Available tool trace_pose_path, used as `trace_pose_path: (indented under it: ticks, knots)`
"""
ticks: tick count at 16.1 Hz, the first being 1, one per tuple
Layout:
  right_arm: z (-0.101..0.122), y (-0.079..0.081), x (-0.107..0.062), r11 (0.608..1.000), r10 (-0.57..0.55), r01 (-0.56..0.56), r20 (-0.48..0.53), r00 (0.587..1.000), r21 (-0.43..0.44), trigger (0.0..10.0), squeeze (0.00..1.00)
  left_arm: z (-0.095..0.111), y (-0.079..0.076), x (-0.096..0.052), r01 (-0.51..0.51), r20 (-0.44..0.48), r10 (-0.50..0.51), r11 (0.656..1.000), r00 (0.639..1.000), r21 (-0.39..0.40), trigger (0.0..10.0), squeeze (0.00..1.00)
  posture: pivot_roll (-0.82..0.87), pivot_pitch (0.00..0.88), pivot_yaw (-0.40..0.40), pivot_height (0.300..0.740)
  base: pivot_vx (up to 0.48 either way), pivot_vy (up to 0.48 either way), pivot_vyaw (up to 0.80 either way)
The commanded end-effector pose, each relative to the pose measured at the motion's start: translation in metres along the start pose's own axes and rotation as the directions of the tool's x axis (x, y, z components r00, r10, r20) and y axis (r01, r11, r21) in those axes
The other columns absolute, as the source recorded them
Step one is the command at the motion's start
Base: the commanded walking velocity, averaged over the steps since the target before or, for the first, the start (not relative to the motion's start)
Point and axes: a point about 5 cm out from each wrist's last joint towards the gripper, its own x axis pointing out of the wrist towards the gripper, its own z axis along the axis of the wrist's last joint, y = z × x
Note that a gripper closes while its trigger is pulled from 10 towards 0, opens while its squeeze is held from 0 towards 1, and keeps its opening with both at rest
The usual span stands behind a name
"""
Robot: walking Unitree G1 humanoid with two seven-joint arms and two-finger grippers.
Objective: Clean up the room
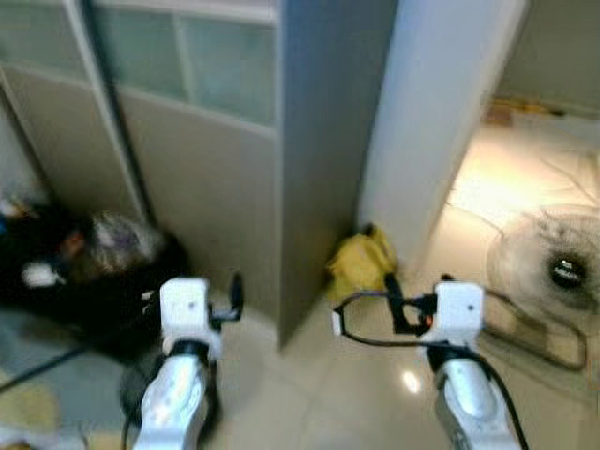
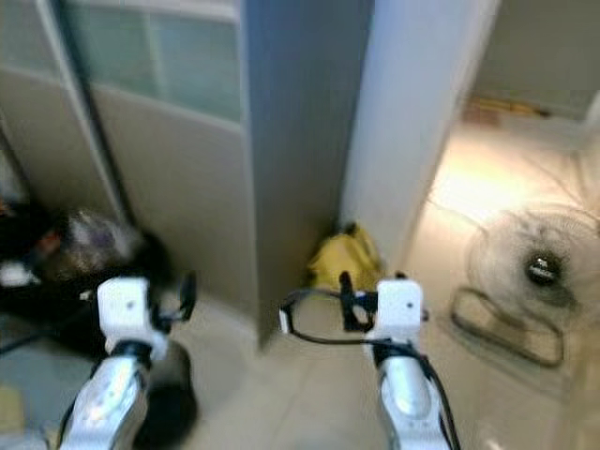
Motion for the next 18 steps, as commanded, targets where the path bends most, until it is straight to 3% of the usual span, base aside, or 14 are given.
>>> trace_pose_path:
  ticks: [1,5,6,11,13,14,15,16,18]
  knots:
    - [-0.059,-0.013,0.008,0.992,-0.092,0.109,-0.237,0.967,0.058,10.0,0.00,-0.043,-0.010,0.040,0.282,-0.248,-0.244,0.950,0.938,0.132,10.0,0.00,-0.03,0.000,0.038,0.740,0.000,-0.480,0.62]
    - [-0.057,-0.013,0.009,0.995,-0.071,0.085,-0.235,0.969,0.052,10.0,0.00,-0.032,-0.016,0.048,0.238,-0.190,-0.220,0.969,0.957,0.071,10.0,0.00,-0.02,0.000,0.012,0.740,0.000,-0.120,0.60]
    - [-0.059,-0.010,0.006,0.995,-0.058,0.076,-0.242,0.968,0.066,10.0,0.00,-0.033,-0.015,0.048,0.227,-0.202,-0.213,0.973,0.956,0.049,10.0,0.00,-0.02,0.000,0.012,0.740,0.000,0.480,0.58]
    - [-0.061,-0.010,0.003,0.992,-0.047,0.073,-0.244,0.969,0.102,10.0,0.02,-0.035,-0.017,0.048,0.238,-0.219,-0.215,0.968,0.952,0.084,10.0,0.00,-0.02,0.000,0.017,0.740,0.000,0.480,0.58]
    - [-0.054,-0.031,0.001,0.987,-0.116,0.135,-0.203,0.972,0.083,10.0,0.07,-0.037,0.010,0.035,0.200,-0.209,-0.167,0.969,0.963,0.144,10.0,0.00,-0.02,0.000,0.025,0.740,0.000,0.480,0.58]
    - [-0.052,-0.044,-0.003,0.987,-0.134,0.148,-0.195,0.972,0.059,10.0,0.17,-0.040,0.026,0.026,0.183,-0.226,-0.145,0.970,0.963,0.160,10.0,0.00,-0.01,0.000,0.022,0.740,0.000,0.480,0.58]
    - [-0.055,-0.040,-0.006,0.992,-0.101,0.115,-0.215,0.971,0.050,10.0,0.24,-0.042,0.025,0.022,0.198,-0.230,-0.158,0.966,0.960,0.166,10.0,0.00,0.00,0.000,0.014,0.740,0.000,0.480,0.59]
    - [-0.058,-0.026,-0.004,0.995,-0.058,0.076,-0.227,0.972,0.071,10.0,0.24,-0.040,0.017,0.024,0.188,-0.222,-0.156,0.973,0.963,0.131,10.0,0.00,0.01,0.000,0.008,0.740,0.000,0.480,0.58]
    - [-0.059,-0.002,0.000,0.994,0.018,0.008,-0.230,0.973,0.109,10.0,0.24,-0.032,0.006,0.025,0.190,-0.189,-0.161,0.971,0.969,0.147,10.0,0.00,0.04,0.000,0.003,0.740,0.000,0.000,0.58]
